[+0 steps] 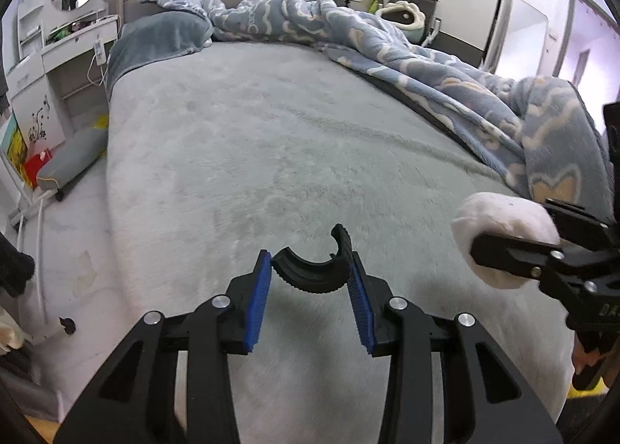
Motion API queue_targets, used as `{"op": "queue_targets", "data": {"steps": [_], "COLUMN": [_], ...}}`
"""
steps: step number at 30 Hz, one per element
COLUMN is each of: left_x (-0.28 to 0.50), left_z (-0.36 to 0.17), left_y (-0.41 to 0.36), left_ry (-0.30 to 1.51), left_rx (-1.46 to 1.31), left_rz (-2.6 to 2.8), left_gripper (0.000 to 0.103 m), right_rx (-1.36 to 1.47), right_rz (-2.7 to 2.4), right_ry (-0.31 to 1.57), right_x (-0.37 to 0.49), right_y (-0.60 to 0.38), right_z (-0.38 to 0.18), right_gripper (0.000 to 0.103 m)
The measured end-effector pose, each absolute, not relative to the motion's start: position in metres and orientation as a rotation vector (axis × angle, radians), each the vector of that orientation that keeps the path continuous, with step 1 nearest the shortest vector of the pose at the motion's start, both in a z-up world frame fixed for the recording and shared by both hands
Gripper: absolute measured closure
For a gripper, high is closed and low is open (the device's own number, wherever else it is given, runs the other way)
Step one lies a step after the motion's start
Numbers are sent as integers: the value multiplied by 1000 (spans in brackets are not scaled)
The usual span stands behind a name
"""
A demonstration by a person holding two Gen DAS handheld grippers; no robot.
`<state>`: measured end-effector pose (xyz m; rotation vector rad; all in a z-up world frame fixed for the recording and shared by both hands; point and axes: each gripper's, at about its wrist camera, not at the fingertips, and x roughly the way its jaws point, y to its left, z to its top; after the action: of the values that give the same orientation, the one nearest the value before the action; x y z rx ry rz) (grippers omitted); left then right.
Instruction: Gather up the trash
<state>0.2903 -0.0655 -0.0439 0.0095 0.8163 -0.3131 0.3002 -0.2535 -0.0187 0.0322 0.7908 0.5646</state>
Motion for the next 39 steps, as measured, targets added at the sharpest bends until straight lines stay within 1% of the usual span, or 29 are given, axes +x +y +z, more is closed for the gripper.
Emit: {"op": "queue_targets", "data": {"steps": [11, 26, 39], "left_x": [259, 233, 217], "left_z": [-33, -55, -86], "left_y": [-32, 11, 58], "left_ry": [820, 889, 1026], "left_rx": [49, 137, 189], "left_rz": [-357, -386, -439], "left_gripper": [61, 61, 61], "right_rx": [14, 9, -16], "right_rz": [599, 672, 758], "right_ry": [798, 787, 771], "right_x": [277, 267, 267], "right_y": [-218, -168, -109], "right_z": [-23, -18, -10], "right_gripper": [51, 51, 51]}}
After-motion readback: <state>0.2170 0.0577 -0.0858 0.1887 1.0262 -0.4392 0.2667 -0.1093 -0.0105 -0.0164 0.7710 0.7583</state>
